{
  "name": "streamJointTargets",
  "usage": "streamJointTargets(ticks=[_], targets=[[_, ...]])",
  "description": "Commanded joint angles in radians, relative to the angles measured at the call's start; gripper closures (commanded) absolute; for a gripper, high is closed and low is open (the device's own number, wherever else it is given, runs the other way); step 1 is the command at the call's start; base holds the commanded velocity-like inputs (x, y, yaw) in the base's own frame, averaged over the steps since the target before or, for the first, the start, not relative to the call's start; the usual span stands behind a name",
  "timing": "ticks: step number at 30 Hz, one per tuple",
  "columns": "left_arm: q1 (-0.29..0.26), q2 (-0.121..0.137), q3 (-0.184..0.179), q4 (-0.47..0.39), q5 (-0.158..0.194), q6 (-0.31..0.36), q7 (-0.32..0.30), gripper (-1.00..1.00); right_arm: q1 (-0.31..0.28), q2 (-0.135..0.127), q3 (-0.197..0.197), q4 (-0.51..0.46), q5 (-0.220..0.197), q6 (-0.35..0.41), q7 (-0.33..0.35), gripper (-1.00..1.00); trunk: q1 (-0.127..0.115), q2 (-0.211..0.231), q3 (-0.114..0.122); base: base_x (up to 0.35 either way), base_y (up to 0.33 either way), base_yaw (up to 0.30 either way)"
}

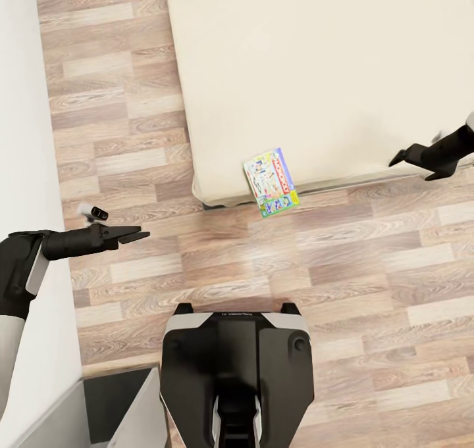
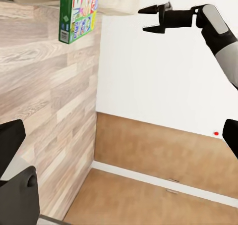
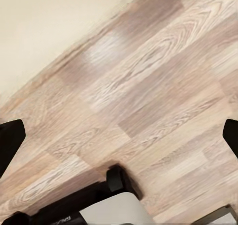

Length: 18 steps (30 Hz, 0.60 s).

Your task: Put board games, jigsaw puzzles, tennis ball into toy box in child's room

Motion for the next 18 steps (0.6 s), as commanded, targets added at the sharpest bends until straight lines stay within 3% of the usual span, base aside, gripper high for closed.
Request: streamJointTargets(ticks=[1,18], targets=[[0.0,0.0,0.0,0.0,0.0,0.011,-0.004,-1.0,0.0,-0.006,0.006,0.005,-0.012,0.003,-0.001,-1.0,0.001,-0.001,0.001,0.0,0.0,-0.11],[0.001,0.002,0.0,0.002,-0.001,0.008,-0.004,-1.0,0.002,-0.08,0.02,0.1,-0.007,0.003,0.037,-1.0,0.001,-0.001,0.027,0.0,0.0,-0.11]])
